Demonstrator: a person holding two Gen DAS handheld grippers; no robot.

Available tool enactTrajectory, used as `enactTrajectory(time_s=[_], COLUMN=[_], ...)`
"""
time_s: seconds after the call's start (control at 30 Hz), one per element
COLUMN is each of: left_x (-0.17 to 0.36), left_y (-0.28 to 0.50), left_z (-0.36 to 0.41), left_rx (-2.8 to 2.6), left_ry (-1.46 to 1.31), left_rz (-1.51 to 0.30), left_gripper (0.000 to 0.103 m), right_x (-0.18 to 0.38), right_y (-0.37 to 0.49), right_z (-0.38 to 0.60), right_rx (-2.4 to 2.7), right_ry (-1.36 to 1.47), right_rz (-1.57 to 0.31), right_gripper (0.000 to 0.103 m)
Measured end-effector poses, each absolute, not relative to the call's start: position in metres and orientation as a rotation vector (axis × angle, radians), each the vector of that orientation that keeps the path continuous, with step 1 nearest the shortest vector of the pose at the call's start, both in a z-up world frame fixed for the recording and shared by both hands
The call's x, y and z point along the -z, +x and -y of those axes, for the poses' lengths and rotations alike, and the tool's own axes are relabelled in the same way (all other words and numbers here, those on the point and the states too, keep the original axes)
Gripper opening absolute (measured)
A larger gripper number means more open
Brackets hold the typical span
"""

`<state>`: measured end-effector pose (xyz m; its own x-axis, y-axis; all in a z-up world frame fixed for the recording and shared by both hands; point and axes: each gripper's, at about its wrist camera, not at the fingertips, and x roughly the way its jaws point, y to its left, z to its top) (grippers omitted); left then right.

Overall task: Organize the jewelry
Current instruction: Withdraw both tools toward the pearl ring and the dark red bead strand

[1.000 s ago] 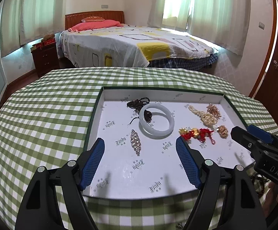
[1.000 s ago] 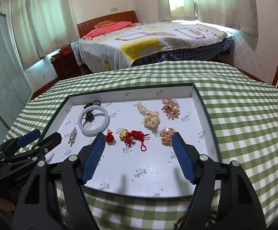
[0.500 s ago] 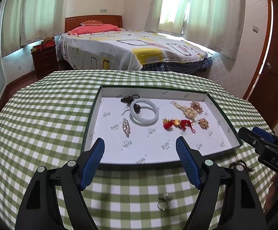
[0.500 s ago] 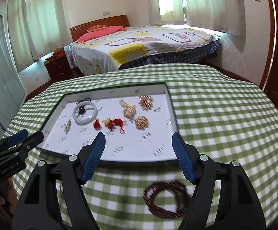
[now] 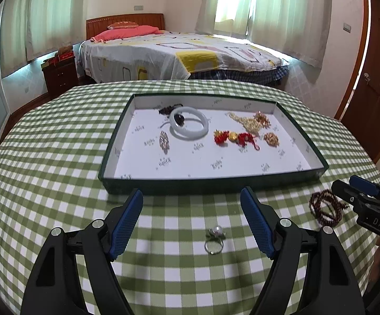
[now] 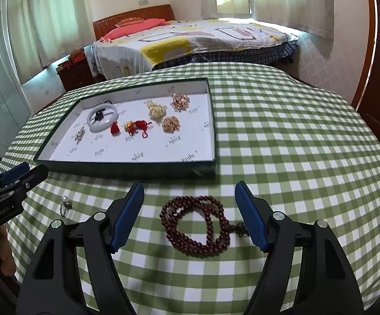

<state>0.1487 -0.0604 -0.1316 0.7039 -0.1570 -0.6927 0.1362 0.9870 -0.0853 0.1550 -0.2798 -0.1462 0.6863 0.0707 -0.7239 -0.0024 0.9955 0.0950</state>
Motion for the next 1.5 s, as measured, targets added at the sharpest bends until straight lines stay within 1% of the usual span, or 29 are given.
enactTrajectory(time_s=[0.1,0.2,0.57,0.8,0.83,0.87,0.9,0.97,1.0,1.03,1.07,1.1,1.13,1.27,1.5], left_x=[0.138,0.142,0.151,0.156,0.157,0.158,0.159,0.16,0.161,0.161,0.162,0.162,0.162,0.164,0.167], left_y=[0.144,0.142,0.141,0.141,0.141,0.141,0.141,0.141,0.141,0.141,0.141,0.141,0.141,0.141,0.142], left_z=[0.063,0.064,0.065,0.065,0.065,0.065,0.065,0.065,0.065,0.065,0.064,0.064,0.063,0.062,0.064], left_rx=[0.159,0.158,0.153,0.159,0.16,0.161,0.162,0.168,0.169,0.171,0.172,0.173,0.174,0.175,0.179], left_ry=[-0.014,-0.012,-0.007,-0.009,-0.01,-0.01,-0.011,-0.015,-0.017,-0.018,-0.018,-0.019,-0.021,-0.025,-0.01], left_rz=[-0.786,-0.797,-0.819,-0.832,-0.833,-0.834,-0.836,-0.841,-0.842,-0.844,-0.846,-0.847,-0.847,-0.848,-0.852], left_gripper=[0.074,0.074,0.074,0.074,0.074,0.074,0.074,0.074,0.074,0.074,0.074,0.074,0.074,0.074,0.074], right_x=[0.154,0.163,0.187,0.189,0.189,0.188,0.188,0.187,0.186,0.186,0.186,0.185,0.185,0.182,0.174], right_y=[0.154,0.155,0.162,0.163,0.164,0.163,0.163,0.162,0.162,0.161,0.161,0.161,0.16,0.158,0.155], right_z=[0.282,0.283,0.275,0.268,0.266,0.265,0.265,0.266,0.265,0.265,0.264,0.262,0.262,0.255,0.247], right_rx=[-0.049,-0.057,-0.064,-0.045,-0.037,-0.03,-0.029,-0.025,-0.027,-0.029,-0.031,-0.036,-0.041,-0.066,-0.097], right_ry=[0.086,0.102,0.068,0.009,-0.007,-0.021,-0.019,-0.019,-0.022,-0.024,-0.027,-0.03,-0.03,-0.032,-0.028], right_rz=[-0.823,-0.839,-0.884,-0.889,-0.892,-0.893,-0.893,-0.896,-0.895,-0.895,-0.896,-0.897,-0.897,-0.89,-0.868], right_gripper=[0.07,0.074,0.074,0.073,0.07,0.062,0.059,0.046,0.041,0.031,0.022,0.02,0.014,0.011,0.011])
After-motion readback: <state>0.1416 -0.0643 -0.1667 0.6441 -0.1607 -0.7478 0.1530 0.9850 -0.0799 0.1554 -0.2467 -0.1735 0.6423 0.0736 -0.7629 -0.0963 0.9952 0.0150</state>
